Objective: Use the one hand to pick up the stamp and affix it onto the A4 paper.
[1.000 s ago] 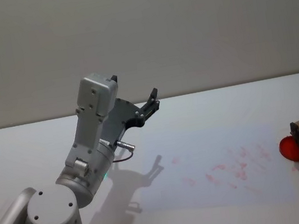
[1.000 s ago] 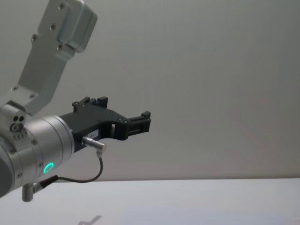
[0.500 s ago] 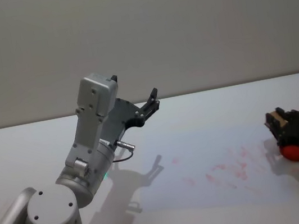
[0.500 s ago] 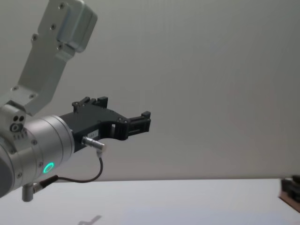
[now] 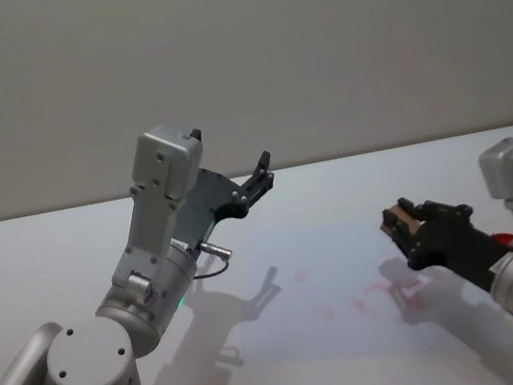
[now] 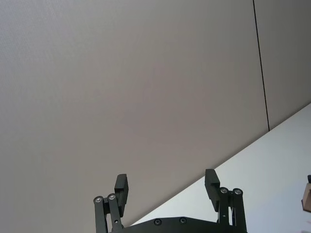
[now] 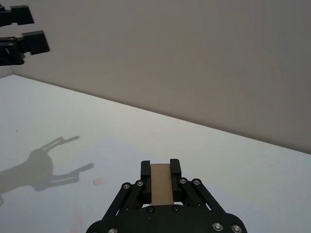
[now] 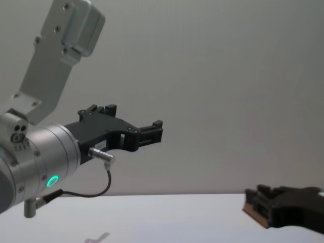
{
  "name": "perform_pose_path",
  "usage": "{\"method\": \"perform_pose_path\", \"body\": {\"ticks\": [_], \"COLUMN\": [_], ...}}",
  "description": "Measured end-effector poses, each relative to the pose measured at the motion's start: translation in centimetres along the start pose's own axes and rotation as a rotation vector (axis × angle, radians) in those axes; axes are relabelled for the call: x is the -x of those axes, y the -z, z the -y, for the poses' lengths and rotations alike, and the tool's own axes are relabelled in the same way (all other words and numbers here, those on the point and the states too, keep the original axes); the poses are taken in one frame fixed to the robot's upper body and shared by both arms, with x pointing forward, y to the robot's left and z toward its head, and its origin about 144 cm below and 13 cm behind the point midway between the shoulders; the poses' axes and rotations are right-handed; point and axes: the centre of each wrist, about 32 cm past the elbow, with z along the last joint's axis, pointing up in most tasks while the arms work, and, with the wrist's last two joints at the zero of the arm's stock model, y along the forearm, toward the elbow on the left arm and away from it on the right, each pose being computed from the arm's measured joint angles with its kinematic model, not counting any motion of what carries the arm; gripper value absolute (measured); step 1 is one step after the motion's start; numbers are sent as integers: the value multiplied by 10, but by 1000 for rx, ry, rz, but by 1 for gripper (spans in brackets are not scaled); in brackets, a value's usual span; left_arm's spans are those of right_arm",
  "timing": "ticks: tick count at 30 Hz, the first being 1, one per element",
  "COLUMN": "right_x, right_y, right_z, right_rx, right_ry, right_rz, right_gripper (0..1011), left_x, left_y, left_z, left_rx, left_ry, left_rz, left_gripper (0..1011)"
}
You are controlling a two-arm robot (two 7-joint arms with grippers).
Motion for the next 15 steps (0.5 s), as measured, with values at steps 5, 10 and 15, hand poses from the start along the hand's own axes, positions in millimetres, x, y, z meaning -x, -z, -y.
{"method": "perform_pose_path", "body": {"ticks": [5,10,15], "right_x": [8,12,14], "right_y": [4,9,16], "right_z": [-9,-15,-22], "right_rx": [-4,-2,9], "right_ry": [-31,-44,-48], "right_rz": [7,11,12], "right_gripper": [216,214,216], "left_x": [0,0,0], "left_y": [0,0,0], "left_z": [0,0,0], "left_rx": [0,0,0], "left_ry": [0,0,0], "left_rz": [0,0,0], "left_gripper": [1001,1001,1001]}}
